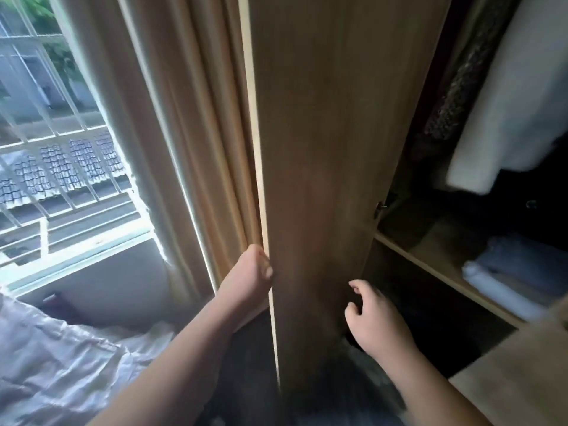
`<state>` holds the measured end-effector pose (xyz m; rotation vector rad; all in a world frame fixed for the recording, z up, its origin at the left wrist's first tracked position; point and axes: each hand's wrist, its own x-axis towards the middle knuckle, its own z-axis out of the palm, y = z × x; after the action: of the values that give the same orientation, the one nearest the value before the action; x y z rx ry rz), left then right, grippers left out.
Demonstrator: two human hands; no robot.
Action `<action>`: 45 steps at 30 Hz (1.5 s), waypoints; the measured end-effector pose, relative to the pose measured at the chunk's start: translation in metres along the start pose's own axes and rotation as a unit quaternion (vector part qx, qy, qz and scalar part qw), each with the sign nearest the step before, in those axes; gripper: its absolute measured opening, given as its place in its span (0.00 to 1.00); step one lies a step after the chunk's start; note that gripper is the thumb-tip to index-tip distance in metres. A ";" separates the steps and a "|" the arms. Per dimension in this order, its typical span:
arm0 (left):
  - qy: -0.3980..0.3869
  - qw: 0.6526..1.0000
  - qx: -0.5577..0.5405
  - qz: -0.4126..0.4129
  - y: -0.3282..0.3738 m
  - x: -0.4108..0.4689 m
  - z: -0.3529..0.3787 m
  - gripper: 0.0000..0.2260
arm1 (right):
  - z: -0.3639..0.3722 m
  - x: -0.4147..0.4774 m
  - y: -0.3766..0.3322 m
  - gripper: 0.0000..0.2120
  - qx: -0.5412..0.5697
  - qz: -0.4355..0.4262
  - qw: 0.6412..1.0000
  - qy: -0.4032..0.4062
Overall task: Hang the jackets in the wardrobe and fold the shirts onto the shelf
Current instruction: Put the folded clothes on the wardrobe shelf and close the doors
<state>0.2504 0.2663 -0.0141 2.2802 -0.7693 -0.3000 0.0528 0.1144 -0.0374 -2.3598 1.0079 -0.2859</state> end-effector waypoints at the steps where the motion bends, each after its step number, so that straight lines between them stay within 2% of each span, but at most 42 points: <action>1: -0.007 1.000 -0.010 0.016 0.004 0.008 -0.006 0.03 | 0.001 0.002 -0.007 0.21 0.003 0.008 1.000 0.014; 5: -0.097 0.988 -0.105 0.063 0.005 0.024 -0.014 0.20 | 0.006 -0.003 -0.030 0.21 0.022 0.052 0.996 0.066; 7: -0.129 0.980 -0.123 0.086 -0.004 0.021 -0.013 0.23 | 0.005 -0.011 -0.035 0.21 0.031 0.068 0.994 0.084; 9: -0.153 0.972 -0.138 0.117 -0.009 0.014 -0.011 0.22 | 0.002 -0.024 -0.036 0.20 0.031 0.083 0.991 0.099; 13: -0.211 0.939 -0.138 0.233 0.002 -0.006 -0.008 0.21 | -0.009 -0.051 -0.026 0.20 0.021 0.118 0.983 0.141; 16: -0.237 0.915 -0.088 0.313 0.011 -0.014 0.013 0.20 | -0.022 -0.069 -0.012 0.20 0.015 0.143 0.973 0.181; 20: -0.255 0.910 -0.056 0.323 0.042 -0.023 0.048 0.15 | -0.040 -0.093 0.017 0.20 0.036 0.189 0.959 0.207; 24: -0.283 0.876 -0.051 0.387 0.089 -0.034 0.090 0.17 | -0.063 -0.113 0.047 0.22 0.071 0.225 0.938 0.254; 26: -0.306 0.867 -0.063 0.388 0.117 -0.036 0.115 0.15 | -0.080 -0.124 0.059 0.22 0.077 0.230 0.931 0.273; 31: -0.318 0.862 -0.106 0.381 0.189 -0.040 0.187 0.11 | -0.137 -0.138 0.092 0.23 0.047 0.163 0.931 0.322; 34: -0.307 0.865 -0.137 0.372 0.229 -0.036 0.228 0.10 | -0.175 -0.129 0.118 0.25 -0.063 0.066 0.918 0.385; 39: -0.269 0.879 -0.155 0.362 0.274 -0.022 0.271 0.09 | -0.229 -0.092 0.152 0.28 -0.278 -0.079 0.892 0.349; 42: -0.248 0.886 -0.106 0.378 0.287 -0.014 0.286 0.10 | -0.248 -0.065 0.173 0.30 -0.380 -0.125 0.864 0.304; 45: -0.186 0.903 0.054 0.383 0.297 -0.011 0.295 0.14 | -0.266 -0.036 0.194 0.33 -0.440 -0.141 0.851 0.249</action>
<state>-0.0110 -0.0607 -0.0252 1.8398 -1.8363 -0.3213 -0.1936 -0.0780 0.0731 -3.4020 1.1824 -0.6938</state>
